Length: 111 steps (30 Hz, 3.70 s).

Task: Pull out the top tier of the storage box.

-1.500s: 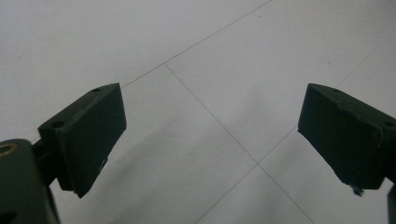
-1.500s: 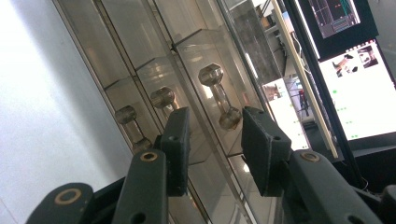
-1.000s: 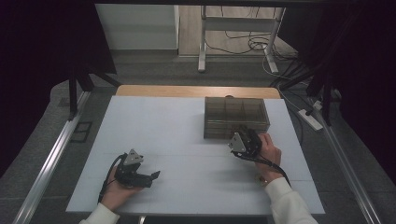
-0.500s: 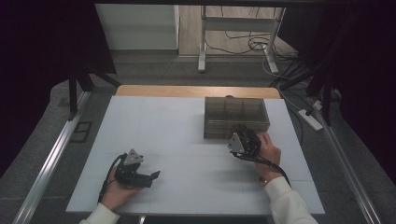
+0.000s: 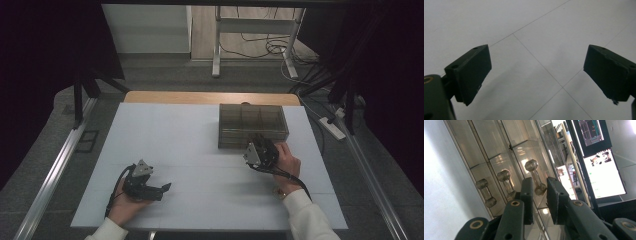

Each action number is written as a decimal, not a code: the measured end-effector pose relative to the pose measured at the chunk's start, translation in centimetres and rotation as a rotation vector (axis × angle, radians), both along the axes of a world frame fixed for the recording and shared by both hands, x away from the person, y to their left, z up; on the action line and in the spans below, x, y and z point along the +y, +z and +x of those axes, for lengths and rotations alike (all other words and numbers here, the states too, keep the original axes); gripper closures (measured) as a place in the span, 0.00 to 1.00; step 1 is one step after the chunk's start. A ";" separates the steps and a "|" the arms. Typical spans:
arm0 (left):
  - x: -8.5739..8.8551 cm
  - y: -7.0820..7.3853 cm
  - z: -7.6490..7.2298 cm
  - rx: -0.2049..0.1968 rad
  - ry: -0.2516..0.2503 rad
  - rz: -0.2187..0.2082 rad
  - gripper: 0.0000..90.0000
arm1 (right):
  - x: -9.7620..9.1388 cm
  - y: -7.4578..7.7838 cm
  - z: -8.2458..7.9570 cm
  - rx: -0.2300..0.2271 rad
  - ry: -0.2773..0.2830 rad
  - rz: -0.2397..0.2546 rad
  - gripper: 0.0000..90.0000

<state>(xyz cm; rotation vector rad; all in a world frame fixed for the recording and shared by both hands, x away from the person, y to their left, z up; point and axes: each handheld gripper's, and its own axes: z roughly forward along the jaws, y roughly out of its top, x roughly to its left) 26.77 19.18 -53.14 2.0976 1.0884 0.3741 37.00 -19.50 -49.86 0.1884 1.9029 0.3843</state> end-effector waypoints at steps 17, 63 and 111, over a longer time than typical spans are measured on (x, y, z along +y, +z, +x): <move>0.0 0.0 0.0 0.000 0.002 0.000 0.08 | 0.0 0.0 0.0 -0.014 -0.002 -0.031 0.87; 0.1 0.0 0.0 -0.003 0.005 -0.005 0.08 | 0.0 -0.4 -1.9 -0.052 0.003 -0.086 0.89; 0.1 0.2 0.0 -0.008 0.007 -0.025 0.08 | -2.9 2.4 -2.1 0.376 0.056 0.419 0.39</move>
